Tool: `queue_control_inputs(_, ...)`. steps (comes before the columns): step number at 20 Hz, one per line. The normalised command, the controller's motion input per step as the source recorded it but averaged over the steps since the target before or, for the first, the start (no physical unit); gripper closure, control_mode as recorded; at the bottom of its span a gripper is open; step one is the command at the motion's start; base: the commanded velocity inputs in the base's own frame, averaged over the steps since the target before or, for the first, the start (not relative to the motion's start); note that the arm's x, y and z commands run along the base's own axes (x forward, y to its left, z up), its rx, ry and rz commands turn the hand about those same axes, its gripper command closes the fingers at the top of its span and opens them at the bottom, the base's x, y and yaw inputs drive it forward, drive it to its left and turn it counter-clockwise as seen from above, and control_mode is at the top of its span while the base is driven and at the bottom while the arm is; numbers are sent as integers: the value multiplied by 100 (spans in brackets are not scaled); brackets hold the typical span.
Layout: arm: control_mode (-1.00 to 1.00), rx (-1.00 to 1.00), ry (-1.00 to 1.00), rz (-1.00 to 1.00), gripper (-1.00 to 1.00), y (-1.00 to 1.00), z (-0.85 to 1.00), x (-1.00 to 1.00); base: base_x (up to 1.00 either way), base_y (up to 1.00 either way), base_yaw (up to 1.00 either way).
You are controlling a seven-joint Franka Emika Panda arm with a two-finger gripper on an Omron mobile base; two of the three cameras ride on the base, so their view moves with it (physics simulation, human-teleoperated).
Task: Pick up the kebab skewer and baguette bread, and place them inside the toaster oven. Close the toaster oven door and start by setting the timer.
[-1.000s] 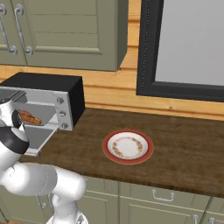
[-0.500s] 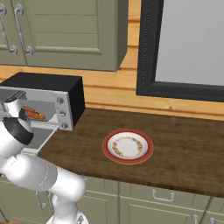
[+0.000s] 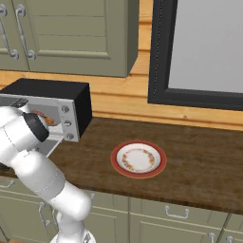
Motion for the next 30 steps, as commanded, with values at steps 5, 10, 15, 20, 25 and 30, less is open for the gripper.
queue_control_inputs(5,-100,0,0,-15,-100,0,0,42,0,0,0)
queue_control_inputs(10,-100,0,0,-13,-100,0,0,35,0,0,0)
queue_control_inputs(15,-100,0,0,-9,-100,0,0,-9,0,0,0)
queue_control_inputs(20,-100,0,0,-1,-100,0,4,-76,0,0,0)
queue_control_inputs(25,-100,0,0,3,-100,0,22,-86,0,0,0)
queue_control_inputs(30,-100,0,1,36,-100,-1,22,-98,0,0,0)
